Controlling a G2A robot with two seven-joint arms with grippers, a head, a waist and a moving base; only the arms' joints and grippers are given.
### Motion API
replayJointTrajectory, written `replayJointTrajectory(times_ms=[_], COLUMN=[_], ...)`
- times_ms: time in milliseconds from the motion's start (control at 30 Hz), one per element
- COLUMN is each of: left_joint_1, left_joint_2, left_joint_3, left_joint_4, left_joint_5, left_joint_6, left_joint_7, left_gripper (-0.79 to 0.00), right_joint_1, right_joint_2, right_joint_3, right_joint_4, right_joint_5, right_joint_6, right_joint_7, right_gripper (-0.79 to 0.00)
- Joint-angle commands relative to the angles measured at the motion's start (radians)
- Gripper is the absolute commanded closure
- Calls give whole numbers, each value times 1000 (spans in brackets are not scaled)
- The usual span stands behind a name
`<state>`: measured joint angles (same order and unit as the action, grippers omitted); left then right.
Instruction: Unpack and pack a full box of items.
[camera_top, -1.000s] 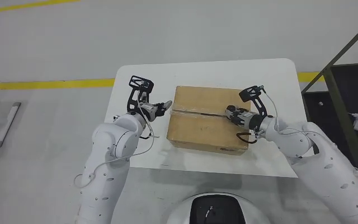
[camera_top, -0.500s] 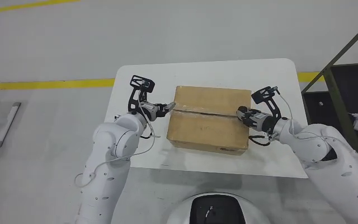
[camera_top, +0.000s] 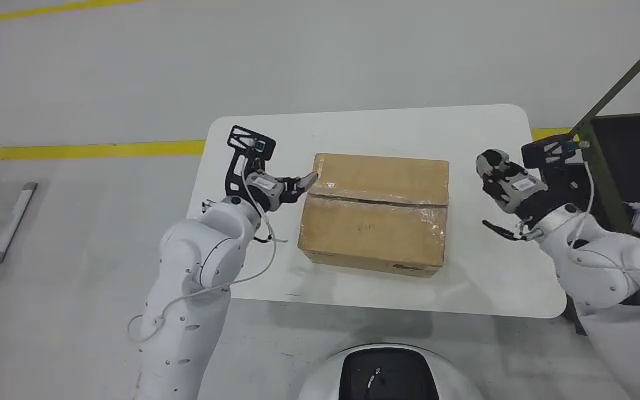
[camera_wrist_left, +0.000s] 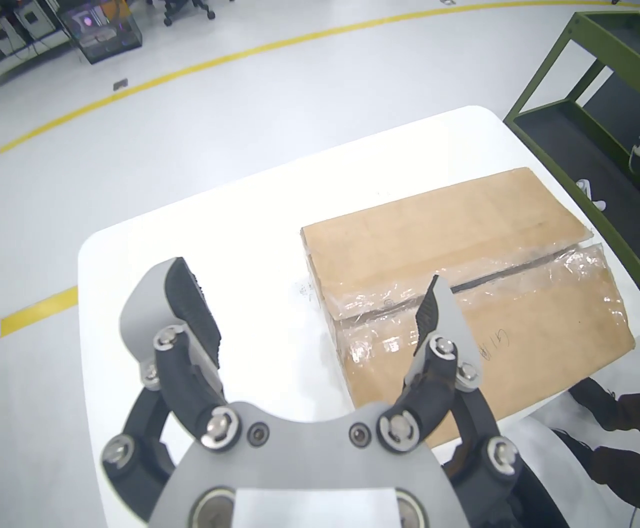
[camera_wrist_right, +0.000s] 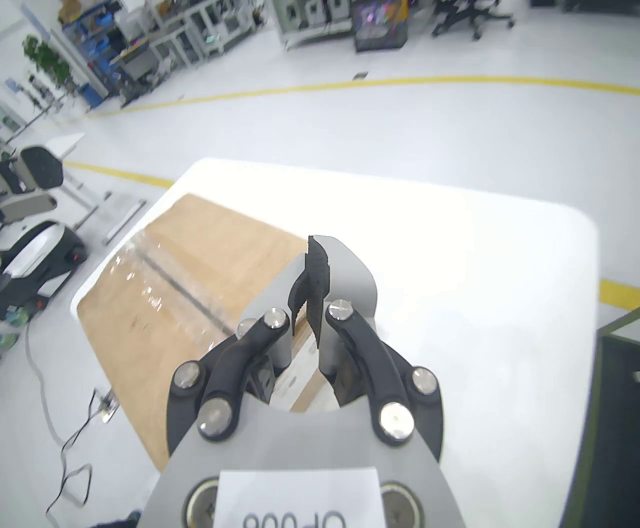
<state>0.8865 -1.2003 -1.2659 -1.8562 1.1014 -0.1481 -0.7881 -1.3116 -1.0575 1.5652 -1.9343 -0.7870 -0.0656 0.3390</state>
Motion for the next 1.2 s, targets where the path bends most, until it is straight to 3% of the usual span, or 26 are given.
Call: replayJointTrajectory(times_ms=[0, 233, 400, 467, 600, 1067, 1167], left_joint_1=[0, 11, 34, 44, 80, 104, 127], left_joint_2=[2, 4, 2, 4, 1, 0, 1], left_joint_3=[-7, -24, -22, -10, 10, 30, 45], left_joint_4=[-31, -97, -122, -135, -143, -131, -110], left_joint_5=[29, 99, 220, 334, 404, 436, 467], left_joint_6=[-6, 10, 113, 127, 172, 176, 127], left_joint_7=[26, 101, 159, 189, 231, 233, 305], left_gripper=[-785, -785, -785, -785, -785, -785, -785], right_joint_1=[-22, -144, -215, -239, -272, -286, -286], right_joint_2=[-1, -7, -10, -11, -13, -16, -18], right_joint_3=[42, 104, 130, 138, 161, 165, 149], right_joint_4=[-21, -107, -143, -148, -140, -122, -105], right_joint_5=[-38, -102, -132, -142, -159, -136, -172], right_joint_6=[47, 111, 99, 89, 65, 36, 17], right_joint_7=[-94, -205, -232, -245, -265, -282, -313], right_gripper=[0, 0, 0, 0, 0, 0, 0])
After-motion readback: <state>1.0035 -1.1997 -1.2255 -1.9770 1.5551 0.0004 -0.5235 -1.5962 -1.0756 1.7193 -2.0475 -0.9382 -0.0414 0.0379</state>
